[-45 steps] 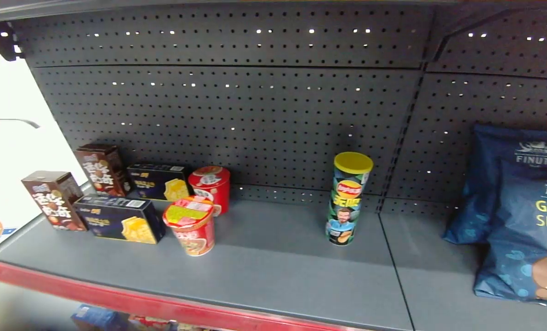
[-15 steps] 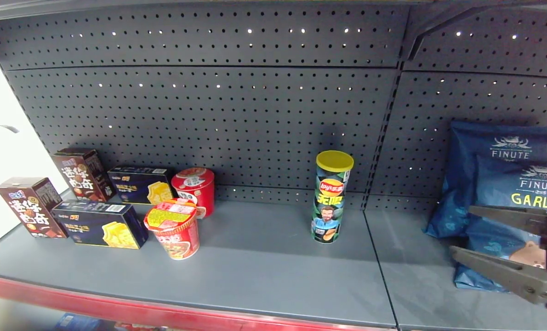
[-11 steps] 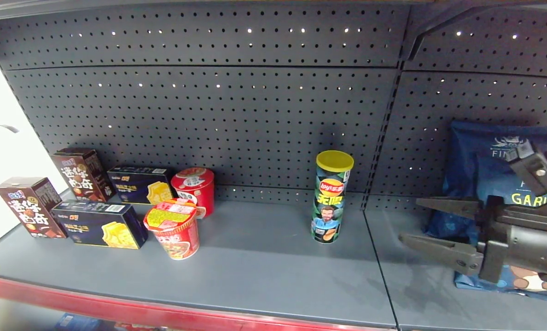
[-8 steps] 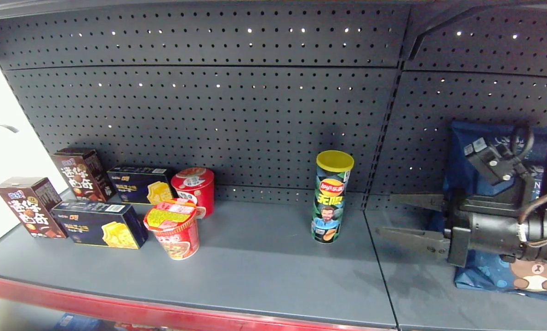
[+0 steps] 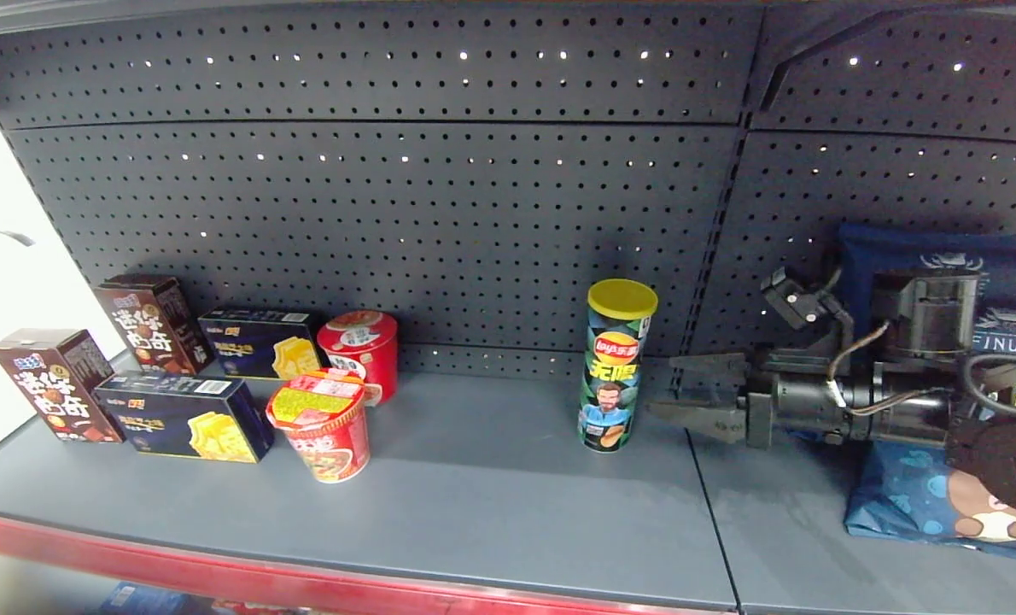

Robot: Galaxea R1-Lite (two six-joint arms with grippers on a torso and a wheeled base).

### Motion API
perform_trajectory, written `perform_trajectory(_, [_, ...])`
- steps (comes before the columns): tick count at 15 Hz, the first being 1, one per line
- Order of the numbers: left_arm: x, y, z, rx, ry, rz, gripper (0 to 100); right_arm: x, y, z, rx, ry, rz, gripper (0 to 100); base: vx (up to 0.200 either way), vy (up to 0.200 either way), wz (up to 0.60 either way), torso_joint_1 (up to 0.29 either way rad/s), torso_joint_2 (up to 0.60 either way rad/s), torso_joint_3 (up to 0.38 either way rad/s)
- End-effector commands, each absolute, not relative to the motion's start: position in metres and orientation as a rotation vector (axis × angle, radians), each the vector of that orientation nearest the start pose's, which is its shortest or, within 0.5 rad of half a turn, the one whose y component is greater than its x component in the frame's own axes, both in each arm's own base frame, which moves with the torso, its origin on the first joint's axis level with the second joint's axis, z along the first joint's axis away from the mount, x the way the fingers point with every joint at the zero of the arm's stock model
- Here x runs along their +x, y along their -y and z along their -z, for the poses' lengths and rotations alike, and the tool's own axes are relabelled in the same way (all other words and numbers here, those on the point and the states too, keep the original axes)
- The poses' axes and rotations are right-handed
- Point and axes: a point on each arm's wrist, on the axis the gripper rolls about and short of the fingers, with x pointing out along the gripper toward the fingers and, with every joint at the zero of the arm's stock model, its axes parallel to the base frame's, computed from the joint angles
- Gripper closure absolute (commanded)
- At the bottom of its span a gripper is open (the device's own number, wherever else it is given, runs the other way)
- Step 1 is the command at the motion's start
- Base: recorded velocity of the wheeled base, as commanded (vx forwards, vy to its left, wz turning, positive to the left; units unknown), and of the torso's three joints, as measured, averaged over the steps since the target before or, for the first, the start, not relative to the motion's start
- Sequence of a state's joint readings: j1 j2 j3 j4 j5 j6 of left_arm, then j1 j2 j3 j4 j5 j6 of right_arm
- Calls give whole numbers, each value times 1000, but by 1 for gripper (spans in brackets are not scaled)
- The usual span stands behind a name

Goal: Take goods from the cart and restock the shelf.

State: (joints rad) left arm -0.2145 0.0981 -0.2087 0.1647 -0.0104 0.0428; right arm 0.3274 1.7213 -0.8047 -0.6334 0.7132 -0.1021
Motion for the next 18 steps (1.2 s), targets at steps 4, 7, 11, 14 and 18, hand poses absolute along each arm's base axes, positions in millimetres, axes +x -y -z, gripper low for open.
perform_trajectory(4, [-29,-6,-116,48,-60,227,100,331,-120,-156,-25,-252,-1044,0,0,0,0,0,0,0])
perform_trajectory(7, [-28,-6,-112,49,-72,227,100,342,-127,-144,-23,-267,-1050,0,0,0,0,0,0,0])
perform_trajectory(11, [-28,-6,-112,49,-72,227,100,350,-130,-129,-18,-293,-1053,0,0,0,0,0,0,0])
perform_trajectory(14, [-28,-6,-112,49,-72,227,100,363,-139,-118,-16,-292,-1060,0,0,0,0,0,0,0])
perform_trajectory(18, [-28,-6,-112,49,-73,222,100,380,-144,-107,-13,-296,-1058,0,0,0,0,0,0,0])
